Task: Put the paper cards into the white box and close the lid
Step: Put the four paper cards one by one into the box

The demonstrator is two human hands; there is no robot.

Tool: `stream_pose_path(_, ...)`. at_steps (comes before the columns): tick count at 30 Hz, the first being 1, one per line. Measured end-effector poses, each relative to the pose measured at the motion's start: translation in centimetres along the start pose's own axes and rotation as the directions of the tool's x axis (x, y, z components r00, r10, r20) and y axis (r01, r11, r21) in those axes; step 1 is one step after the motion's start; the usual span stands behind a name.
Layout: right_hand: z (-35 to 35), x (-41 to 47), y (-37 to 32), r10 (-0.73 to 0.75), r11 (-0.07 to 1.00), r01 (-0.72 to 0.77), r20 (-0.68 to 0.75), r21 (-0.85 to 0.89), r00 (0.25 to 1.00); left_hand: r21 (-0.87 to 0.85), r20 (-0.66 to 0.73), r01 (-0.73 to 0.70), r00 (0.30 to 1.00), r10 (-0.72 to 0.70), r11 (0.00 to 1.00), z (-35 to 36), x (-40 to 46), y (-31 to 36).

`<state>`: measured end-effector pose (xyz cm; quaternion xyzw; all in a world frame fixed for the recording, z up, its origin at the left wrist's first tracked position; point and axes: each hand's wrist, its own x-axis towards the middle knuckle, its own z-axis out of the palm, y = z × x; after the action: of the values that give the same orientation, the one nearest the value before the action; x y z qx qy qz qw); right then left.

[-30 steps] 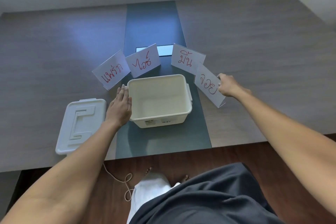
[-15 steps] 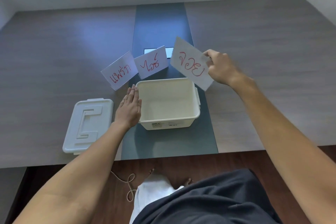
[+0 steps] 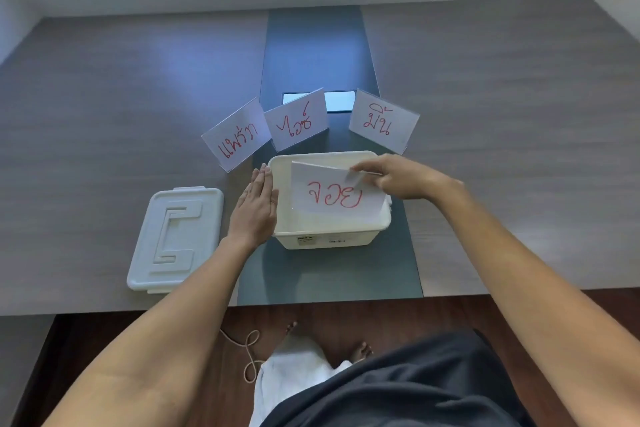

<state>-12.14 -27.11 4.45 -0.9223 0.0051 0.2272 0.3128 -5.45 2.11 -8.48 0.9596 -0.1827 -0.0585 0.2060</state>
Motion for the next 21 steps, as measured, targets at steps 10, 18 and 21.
stream_pose_path(10, 3.4, 1.2, 0.9, 0.073, 0.995, -0.09, 0.262, 0.052, 0.962, 0.051, -0.059, 0.009, 0.998, -0.006, 0.999, 0.2, 0.5, 0.9)
stream_pose_path(18, 3.9, 2.9, 2.3, 0.022, 0.982, -0.083, 0.329, 0.172, 0.944, 0.101, -0.06, -0.001, 0.998, 0.007, 0.995, 0.3, 1.1, 1.3)
stream_pose_path(21, 3.1, 4.1, 2.9, -0.038, 0.947, -0.006, 0.13, 0.321, 0.991, 0.121, -0.051, -0.007, 0.999, 0.013, 0.993, 0.3, 1.3, 1.3)
